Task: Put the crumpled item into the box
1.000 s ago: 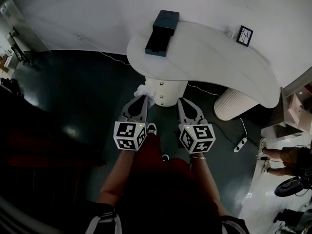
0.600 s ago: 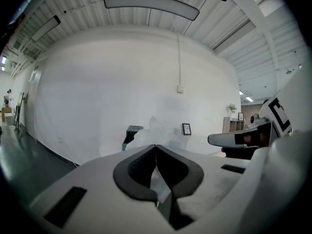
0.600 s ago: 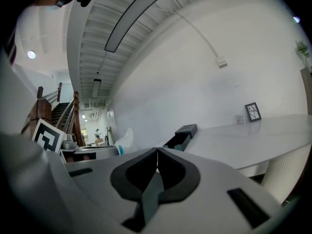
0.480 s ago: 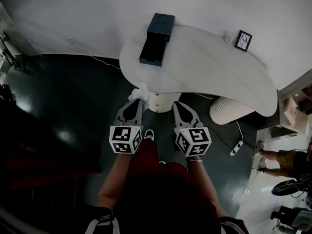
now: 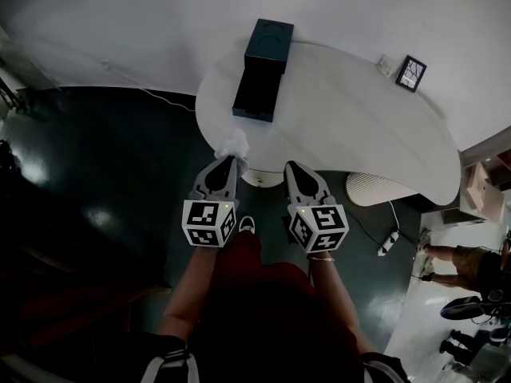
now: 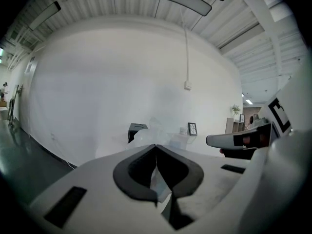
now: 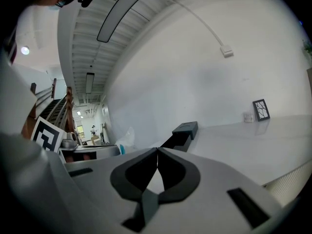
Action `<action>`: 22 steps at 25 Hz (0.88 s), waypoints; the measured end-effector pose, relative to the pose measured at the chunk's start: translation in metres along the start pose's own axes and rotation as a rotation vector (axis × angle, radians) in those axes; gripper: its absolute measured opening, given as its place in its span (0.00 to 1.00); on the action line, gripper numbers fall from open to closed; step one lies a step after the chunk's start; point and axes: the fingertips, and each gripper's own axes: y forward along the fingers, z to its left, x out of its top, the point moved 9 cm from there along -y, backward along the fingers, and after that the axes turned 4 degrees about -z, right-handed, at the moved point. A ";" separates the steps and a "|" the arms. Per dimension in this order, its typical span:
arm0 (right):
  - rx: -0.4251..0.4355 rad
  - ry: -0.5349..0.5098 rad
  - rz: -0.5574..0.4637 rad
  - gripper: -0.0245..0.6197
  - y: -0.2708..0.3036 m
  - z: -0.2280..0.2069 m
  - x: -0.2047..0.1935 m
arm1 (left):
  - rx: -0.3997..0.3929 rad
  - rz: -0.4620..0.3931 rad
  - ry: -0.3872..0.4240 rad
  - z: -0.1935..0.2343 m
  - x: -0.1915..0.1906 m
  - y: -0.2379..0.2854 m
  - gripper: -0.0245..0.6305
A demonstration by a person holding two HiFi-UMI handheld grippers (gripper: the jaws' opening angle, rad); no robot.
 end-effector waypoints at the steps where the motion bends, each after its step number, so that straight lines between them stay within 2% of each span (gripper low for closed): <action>1: -0.006 0.002 0.001 0.06 0.007 -0.001 0.001 | -0.005 0.002 -0.003 0.005 0.001 0.006 0.07; 11: -0.068 0.008 -0.006 0.06 0.065 -0.007 0.014 | -0.058 0.015 0.001 0.045 0.015 0.056 0.07; 22: -0.126 0.015 -0.001 0.06 0.099 -0.010 0.021 | -0.120 0.039 0.005 0.067 0.024 0.094 0.07</action>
